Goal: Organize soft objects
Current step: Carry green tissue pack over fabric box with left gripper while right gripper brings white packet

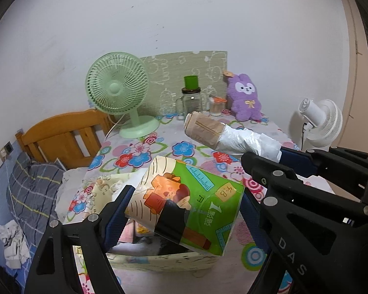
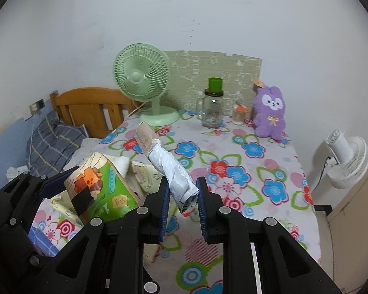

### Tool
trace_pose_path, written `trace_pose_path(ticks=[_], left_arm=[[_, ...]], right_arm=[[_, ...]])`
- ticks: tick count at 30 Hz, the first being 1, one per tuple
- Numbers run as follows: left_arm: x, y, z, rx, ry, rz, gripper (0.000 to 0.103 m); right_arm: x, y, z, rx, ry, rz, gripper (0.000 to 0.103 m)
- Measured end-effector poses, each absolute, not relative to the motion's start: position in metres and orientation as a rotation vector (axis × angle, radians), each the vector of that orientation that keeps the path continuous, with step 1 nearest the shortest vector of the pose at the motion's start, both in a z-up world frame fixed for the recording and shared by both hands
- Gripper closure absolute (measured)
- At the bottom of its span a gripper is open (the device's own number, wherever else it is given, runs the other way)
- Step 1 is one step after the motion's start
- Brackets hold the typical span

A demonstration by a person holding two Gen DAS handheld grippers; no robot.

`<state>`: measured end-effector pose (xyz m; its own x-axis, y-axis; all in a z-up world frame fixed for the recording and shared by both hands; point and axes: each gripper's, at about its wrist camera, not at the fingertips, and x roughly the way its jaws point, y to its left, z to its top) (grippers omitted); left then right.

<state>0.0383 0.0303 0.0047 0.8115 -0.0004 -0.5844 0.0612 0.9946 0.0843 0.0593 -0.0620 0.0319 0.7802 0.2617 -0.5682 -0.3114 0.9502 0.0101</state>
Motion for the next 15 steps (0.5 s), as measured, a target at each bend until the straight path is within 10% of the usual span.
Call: trace_pose_path(ticks=[15], left_arm=[[0.05, 0.076, -0.016, 0.073, 0.666, 0.02, 0.017]], right_arm=[[0.073, -0.013, 0.012, -0.096, 0.634, 0.406, 0.079]])
